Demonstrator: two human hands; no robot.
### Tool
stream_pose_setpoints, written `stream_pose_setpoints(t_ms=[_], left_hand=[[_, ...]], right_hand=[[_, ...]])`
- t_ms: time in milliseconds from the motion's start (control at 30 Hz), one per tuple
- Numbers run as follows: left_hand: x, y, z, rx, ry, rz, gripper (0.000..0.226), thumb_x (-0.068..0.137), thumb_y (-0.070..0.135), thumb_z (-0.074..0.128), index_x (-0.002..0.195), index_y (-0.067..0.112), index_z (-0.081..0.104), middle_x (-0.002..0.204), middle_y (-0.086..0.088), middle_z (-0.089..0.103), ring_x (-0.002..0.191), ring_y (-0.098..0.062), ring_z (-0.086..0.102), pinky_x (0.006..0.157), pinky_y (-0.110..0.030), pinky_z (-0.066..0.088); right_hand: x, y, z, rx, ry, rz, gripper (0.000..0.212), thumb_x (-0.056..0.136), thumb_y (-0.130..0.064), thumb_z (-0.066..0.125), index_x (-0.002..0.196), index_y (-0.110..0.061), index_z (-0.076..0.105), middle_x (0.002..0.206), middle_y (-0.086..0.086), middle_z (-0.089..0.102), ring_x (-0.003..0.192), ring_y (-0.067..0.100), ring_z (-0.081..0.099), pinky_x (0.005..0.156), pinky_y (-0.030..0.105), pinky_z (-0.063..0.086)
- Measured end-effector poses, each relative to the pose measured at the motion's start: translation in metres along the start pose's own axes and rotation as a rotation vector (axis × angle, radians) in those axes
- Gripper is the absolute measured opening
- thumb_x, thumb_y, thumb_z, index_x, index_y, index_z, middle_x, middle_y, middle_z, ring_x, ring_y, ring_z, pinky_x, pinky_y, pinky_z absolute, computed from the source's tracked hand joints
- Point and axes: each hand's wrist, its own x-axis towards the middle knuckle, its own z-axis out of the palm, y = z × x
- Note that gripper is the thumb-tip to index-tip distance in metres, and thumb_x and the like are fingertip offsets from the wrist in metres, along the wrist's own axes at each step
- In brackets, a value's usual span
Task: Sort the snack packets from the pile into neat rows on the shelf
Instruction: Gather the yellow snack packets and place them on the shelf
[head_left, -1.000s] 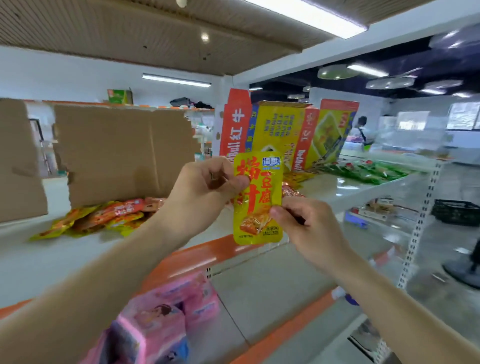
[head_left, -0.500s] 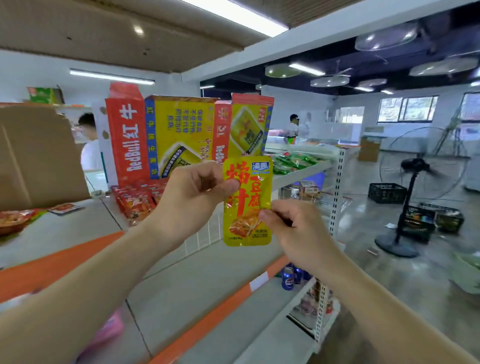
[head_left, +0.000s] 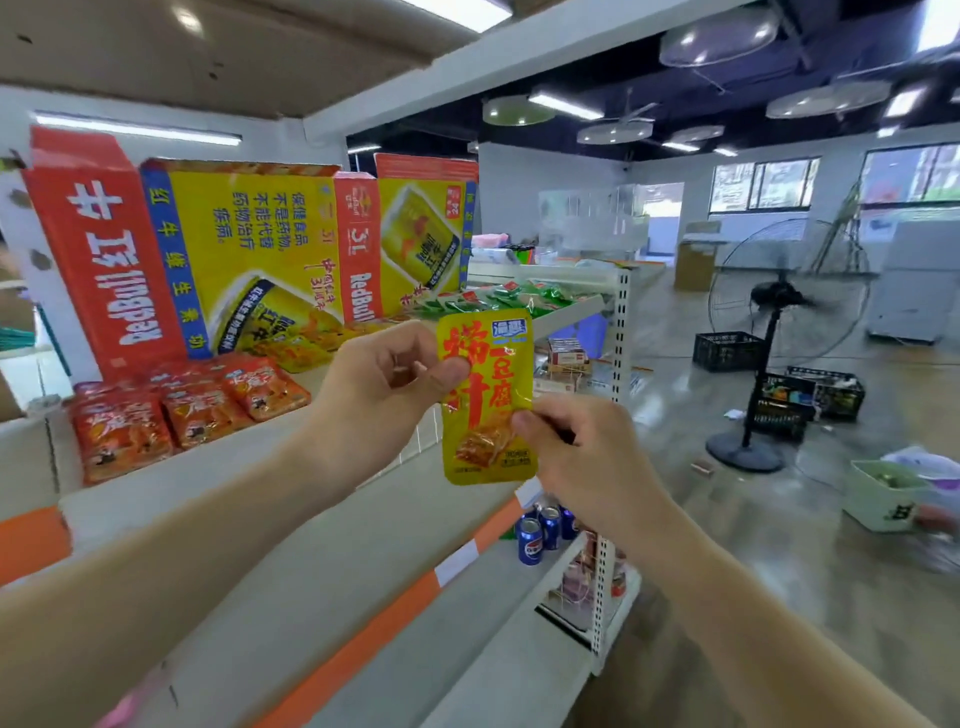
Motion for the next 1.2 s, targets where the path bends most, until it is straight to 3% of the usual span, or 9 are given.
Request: stream_pose_setpoints(t_ms=[100, 367, 467, 600, 733, 900, 1000, 1100, 1200], left_hand=[[0.021, -0.018, 0.019, 0.003, -0.028, -0.010, 0.026, 0.088, 0.013, 0.069, 0.066, 0.010, 0.055, 0.058, 0.009, 0.052, 0.060, -0.013, 0.044, 0.059, -0.027, 0.037], [0.084, -0.062, 0.057, -0.052, -0.085, -0.025, 0.025, 0.086, 0.015, 0.069, 0.065, 0.012, 0.056, 0.057, 0.013, 0.057, 0.054, -0.004, 0.051, 0.053, -0.014, 0.040], [0.110, -0.075, 0.057, -0.019, -0.072, -0.018, 0.024, 0.085, 0.015, 0.072, 0.066, 0.007, 0.058, 0.058, 0.001, 0.055, 0.054, -0.010, 0.049, 0.053, -0.020, 0.040], [0.134, -0.086, 0.045, 0.011, -0.104, 0.077, 0.026, 0.081, 0.020, 0.074, 0.068, 0.000, 0.064, 0.069, -0.024, 0.053, 0.062, -0.038, 0.047, 0.059, -0.032, 0.040], [0.145, -0.100, 0.023, 0.086, -0.099, 0.099, 0.025, 0.083, 0.015, 0.075, 0.059, 0.016, 0.065, 0.057, 0.004, 0.048, 0.057, -0.013, 0.036, 0.057, -0.020, 0.035], [0.157, -0.119, -0.014, 0.157, 0.034, 0.030, 0.027, 0.084, 0.013, 0.076, 0.069, -0.006, 0.062, 0.060, -0.008, 0.048, 0.057, -0.012, 0.039, 0.055, -0.019, 0.036], [0.167, -0.127, -0.039, 0.241, 0.114, -0.014, 0.021, 0.083, 0.016, 0.076, 0.069, 0.004, 0.066, 0.062, 0.001, 0.061, 0.059, -0.007, 0.052, 0.057, -0.024, 0.045], [0.174, -0.133, -0.058, 0.334, 0.225, -0.041, 0.021, 0.083, 0.016, 0.076, 0.065, 0.016, 0.065, 0.055, 0.015, 0.059, 0.052, 0.001, 0.050, 0.053, -0.012, 0.041], [0.183, -0.133, -0.074, 0.470, 0.324, -0.066, 0.020, 0.083, 0.017, 0.076, 0.065, 0.021, 0.069, 0.054, 0.016, 0.064, 0.051, 0.004, 0.055, 0.054, -0.012, 0.043]], right_hand=[[0.014, 0.020, -0.006, -0.066, 0.060, 0.043, 0.032, 0.095, -0.028, 0.059, 0.069, -0.012, 0.069, 0.061, 0.006, 0.062, 0.058, 0.021, 0.053, 0.058, 0.035, 0.043], [0.062, 0.070, -0.031, -0.074, 0.045, 0.065, 0.050, 0.096, -0.020, 0.060, 0.048, -0.025, 0.046, 0.039, -0.012, 0.039, 0.042, 0.007, 0.034, 0.047, 0.021, 0.023], [0.087, 0.082, -0.030, -0.047, 0.043, 0.045, 0.055, 0.096, -0.019, 0.060, 0.044, -0.027, 0.043, 0.039, -0.012, 0.036, 0.042, 0.007, 0.032, 0.047, 0.022, 0.021], [0.122, 0.097, -0.018, -0.036, 0.054, 0.017, 0.048, 0.094, -0.021, 0.061, 0.048, -0.022, 0.049, 0.043, -0.006, 0.039, 0.046, 0.007, 0.034, 0.051, 0.029, 0.025], [0.153, 0.105, 0.009, 0.027, 0.021, -0.012, 0.041, 0.095, -0.022, 0.060, 0.054, -0.019, 0.062, 0.044, -0.005, 0.039, 0.048, 0.009, 0.034, 0.052, 0.031, 0.024], [0.193, 0.105, 0.054, 0.141, -0.077, -0.063, 0.043, 0.095, -0.022, 0.061, 0.053, -0.028, 0.065, 0.042, -0.012, 0.034, 0.047, 0.006, 0.028, 0.049, 0.028, 0.020], [0.224, 0.103, 0.080, 0.171, -0.119, -0.129, 0.038, 0.094, -0.021, 0.063, 0.058, -0.009, 0.063, 0.044, -0.010, 0.032, 0.047, 0.007, 0.028, 0.048, 0.023, 0.020], [0.255, 0.103, 0.104, 0.212, -0.183, -0.218, 0.045, 0.094, -0.019, 0.063, 0.052, -0.008, 0.051, 0.042, -0.010, 0.028, 0.043, 0.007, 0.027, 0.044, 0.018, 0.019], [0.288, 0.102, 0.120, 0.224, -0.245, -0.338, 0.048, 0.093, -0.021, 0.064, 0.052, -0.006, 0.045, 0.045, -0.009, 0.025, 0.044, 0.007, 0.024, 0.044, 0.020, 0.018]])
